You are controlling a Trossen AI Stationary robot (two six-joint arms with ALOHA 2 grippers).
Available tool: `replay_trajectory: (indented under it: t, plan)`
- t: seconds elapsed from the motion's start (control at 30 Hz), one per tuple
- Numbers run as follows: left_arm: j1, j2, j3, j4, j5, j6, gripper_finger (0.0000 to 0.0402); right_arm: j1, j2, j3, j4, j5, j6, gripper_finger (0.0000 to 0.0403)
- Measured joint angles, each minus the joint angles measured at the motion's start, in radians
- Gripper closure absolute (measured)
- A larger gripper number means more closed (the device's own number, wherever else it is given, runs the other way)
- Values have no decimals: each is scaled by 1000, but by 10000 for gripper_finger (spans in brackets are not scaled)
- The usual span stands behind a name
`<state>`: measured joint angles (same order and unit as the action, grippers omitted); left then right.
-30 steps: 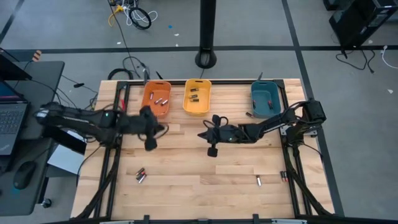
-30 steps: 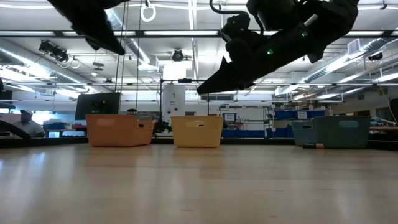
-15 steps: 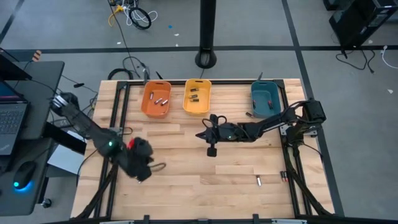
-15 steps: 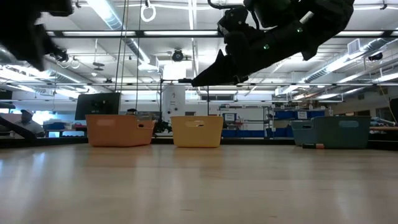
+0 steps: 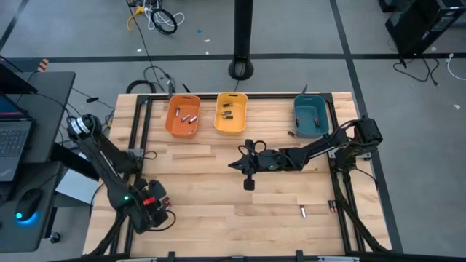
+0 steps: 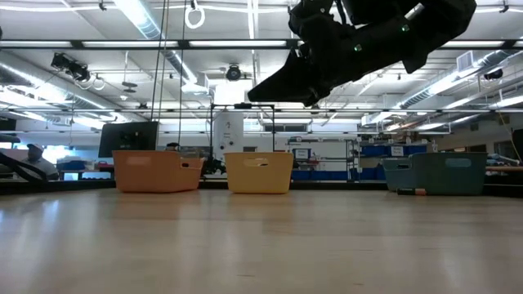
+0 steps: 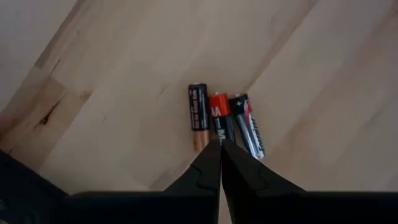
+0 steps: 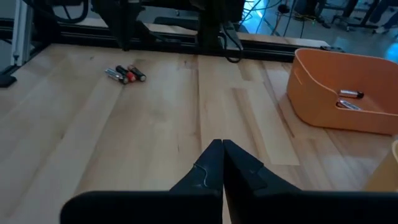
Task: Sort batteries
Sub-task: Put the black battery into the yellow bin
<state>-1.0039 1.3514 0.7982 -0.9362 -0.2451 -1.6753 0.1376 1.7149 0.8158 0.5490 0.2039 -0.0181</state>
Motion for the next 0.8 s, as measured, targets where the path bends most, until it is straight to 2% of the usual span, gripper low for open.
replay_trajectory:
  t: [0.23,0.47,0.6,0.8]
  plan:
    - [29,5,0,-1,19,-3,367,3,0,0,0,8,0,392]
    - [42,5,-3,7,16,-3,301,2,0,0,0,10,-1,392]
    - [42,5,-46,33,25,-19,265,2,0,0,0,11,-2,392]
    - [42,5,-101,78,55,-35,249,2,0,0,1,11,-3,392]
